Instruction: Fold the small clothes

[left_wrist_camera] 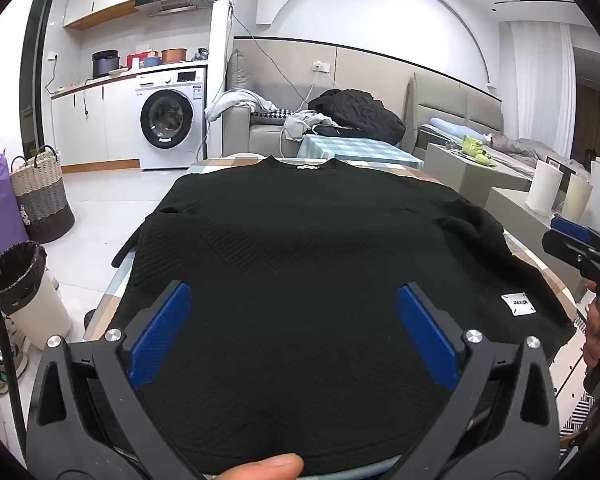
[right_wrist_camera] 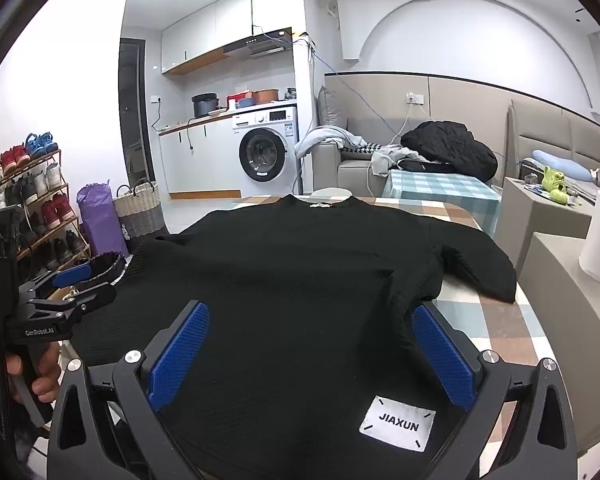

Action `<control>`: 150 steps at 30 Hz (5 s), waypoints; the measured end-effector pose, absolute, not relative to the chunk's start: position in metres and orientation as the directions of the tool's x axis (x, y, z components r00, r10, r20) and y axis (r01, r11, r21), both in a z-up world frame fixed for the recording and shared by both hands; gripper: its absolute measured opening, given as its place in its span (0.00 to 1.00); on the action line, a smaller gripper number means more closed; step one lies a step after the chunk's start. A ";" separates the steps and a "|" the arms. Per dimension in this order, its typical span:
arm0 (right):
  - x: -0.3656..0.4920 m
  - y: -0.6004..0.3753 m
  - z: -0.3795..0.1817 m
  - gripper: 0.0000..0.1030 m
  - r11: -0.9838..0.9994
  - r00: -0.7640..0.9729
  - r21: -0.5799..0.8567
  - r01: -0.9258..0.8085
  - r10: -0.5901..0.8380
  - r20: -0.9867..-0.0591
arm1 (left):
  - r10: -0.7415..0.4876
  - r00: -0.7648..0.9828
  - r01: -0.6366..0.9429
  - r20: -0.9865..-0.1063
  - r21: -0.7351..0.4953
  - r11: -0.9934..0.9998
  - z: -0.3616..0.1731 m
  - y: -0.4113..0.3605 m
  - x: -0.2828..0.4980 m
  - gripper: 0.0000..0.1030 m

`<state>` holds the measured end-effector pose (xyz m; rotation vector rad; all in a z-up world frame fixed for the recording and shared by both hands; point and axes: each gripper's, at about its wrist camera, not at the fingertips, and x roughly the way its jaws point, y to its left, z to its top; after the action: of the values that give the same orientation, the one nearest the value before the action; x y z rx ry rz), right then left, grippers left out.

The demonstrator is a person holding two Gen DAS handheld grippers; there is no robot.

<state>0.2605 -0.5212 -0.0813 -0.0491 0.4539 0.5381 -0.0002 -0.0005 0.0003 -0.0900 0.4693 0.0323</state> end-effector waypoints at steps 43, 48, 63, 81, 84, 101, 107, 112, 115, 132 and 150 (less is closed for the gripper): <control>0.260 -0.520 -0.081 1.00 0.874 0.773 0.079 -0.479 0.463 -0.434 | 0.010 0.889 -0.051 -0.458 -0.078 0.996 0.000 0.000 0.000 0.99; 0.262 -0.523 -0.081 1.00 0.875 0.767 0.102 -0.474 0.467 -0.439 | 0.008 0.889 -0.050 -0.458 -0.080 0.996 -0.001 0.001 -0.003 0.99; 0.263 -0.526 -0.079 1.00 0.871 0.763 0.102 -0.480 0.472 -0.441 | 0.008 0.889 -0.048 -0.458 -0.076 0.996 0.001 0.001 -0.003 0.99; 0.266 -0.525 -0.082 1.00 0.873 0.756 0.115 -0.474 0.471 -0.455 | 0.008 0.890 -0.050 -0.457 -0.079 0.996 0.001 0.002 -0.003 0.99; 0.266 -0.524 -0.082 1.00 0.875 0.758 0.111 -0.472 0.466 -0.457 | 0.009 0.889 -0.051 -0.457 -0.079 0.996 -0.001 0.002 -0.001 0.99; 0.270 -0.524 -0.084 1.00 0.874 0.755 0.113 -0.473 0.468 -0.459 | 0.009 0.889 -0.050 -0.457 -0.077 0.996 -0.001 0.002 -0.001 0.99; 0.270 -0.524 -0.085 1.00 0.874 0.757 0.115 -0.471 0.468 -0.456 | 0.010 0.890 -0.051 -0.456 -0.078 0.996 -0.005 0.006 0.000 0.99; 0.271 -0.523 -0.086 1.00 0.874 0.758 0.113 -0.473 0.469 -0.454 | 0.010 0.890 -0.051 -0.456 -0.078 0.996 -0.005 0.007 0.000 0.99; 0.271 -0.524 -0.087 1.00 0.873 0.756 0.115 -0.473 0.470 -0.455 | 0.011 0.890 -0.052 -0.456 -0.077 0.996 -0.005 0.006 0.000 0.99; 0.317 -0.577 -0.099 1.00 0.928 0.735 0.277 -0.248 0.366 -0.571 | 0.047 0.848 -0.109 -0.528 -0.087 0.990 0.004 0.044 0.029 0.99; 0.407 -0.606 -0.107 0.87 0.857 0.524 0.485 -0.177 0.499 -0.691 | 0.039 0.799 -0.170 -0.600 -0.164 0.972 0.013 0.086 0.109 0.99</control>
<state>0.4066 -0.6061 -0.1065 0.3793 0.9385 0.4162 0.1091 0.0862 0.0127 -0.2148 0.6366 0.1129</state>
